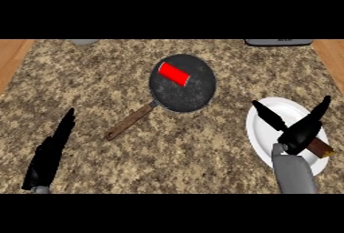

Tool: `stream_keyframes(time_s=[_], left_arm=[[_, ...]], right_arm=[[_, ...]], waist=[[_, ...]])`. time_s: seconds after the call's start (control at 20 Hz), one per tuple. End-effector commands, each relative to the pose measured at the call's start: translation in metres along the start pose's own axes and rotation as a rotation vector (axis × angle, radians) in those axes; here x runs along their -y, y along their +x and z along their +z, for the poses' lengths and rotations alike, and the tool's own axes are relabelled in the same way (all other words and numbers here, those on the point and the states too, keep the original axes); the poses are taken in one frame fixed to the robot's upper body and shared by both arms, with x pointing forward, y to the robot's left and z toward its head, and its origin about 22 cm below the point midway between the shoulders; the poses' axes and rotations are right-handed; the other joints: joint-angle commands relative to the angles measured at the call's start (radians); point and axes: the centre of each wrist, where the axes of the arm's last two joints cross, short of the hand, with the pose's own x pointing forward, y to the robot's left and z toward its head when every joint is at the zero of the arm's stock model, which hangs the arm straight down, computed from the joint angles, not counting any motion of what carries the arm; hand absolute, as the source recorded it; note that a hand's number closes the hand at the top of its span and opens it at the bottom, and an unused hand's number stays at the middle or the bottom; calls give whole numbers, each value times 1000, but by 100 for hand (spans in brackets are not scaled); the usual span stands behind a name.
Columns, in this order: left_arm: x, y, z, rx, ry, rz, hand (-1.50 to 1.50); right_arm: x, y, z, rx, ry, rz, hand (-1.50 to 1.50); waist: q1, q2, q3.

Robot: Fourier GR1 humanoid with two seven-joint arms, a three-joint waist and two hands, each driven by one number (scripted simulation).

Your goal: Pick the can from the plate and place it in the pan

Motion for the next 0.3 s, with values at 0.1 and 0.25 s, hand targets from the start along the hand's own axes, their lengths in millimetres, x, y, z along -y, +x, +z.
stream_keyframes(time_s=[0.1,0.25], left_arm=[[4,16,-6,14,-6,-2,0],[-5,11,17,14,-41,2,0]], right_arm=[[83,-4,10,6,24,29,-150],[117,3,10,27,40,27,-150]], waist=[[10,6,1],[18,6,1]])
